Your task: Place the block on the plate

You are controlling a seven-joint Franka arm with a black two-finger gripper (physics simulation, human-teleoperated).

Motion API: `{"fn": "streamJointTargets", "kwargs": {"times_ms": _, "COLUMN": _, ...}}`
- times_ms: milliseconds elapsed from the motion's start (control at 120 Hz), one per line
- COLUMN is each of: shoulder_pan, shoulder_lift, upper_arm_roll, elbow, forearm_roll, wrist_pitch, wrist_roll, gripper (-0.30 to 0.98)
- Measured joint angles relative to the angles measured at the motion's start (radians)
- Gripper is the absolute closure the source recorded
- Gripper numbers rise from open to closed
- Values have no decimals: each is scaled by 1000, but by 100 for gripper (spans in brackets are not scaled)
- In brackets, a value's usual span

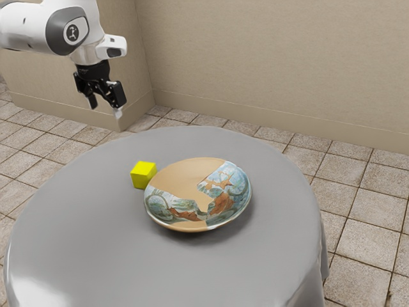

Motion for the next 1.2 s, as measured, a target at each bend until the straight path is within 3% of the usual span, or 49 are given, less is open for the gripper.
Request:
{"fn": "streamJointTargets", "kwargs": {"times_ms": 433, "shoulder_pan": -2, "shoulder_lift": 20, "upper_arm_roll": 6, "elbow": -2, "forearm_roll": 12, "wrist_pitch": 1, "wrist_roll": 69, "gripper": 0}}
{"fn": "streamJointTargets", "kwargs": {"times_ms": 950, "shoulder_pan": 37, "shoulder_lift": 245, "upper_arm_roll": 3, "elbow": 36, "forearm_roll": 42, "wrist_pitch": 152, "wrist_roll": 743, "gripper": 0}}
{"fn": "streamJointTargets", "kwargs": {"times_ms": 1200, "shoulder_pan": 38, "shoulder_lift": 426, "upper_arm_roll": -3, "elbow": 157, "forearm_roll": 34, "wrist_pitch": 188, "wrist_roll": 994, "gripper": 0}}
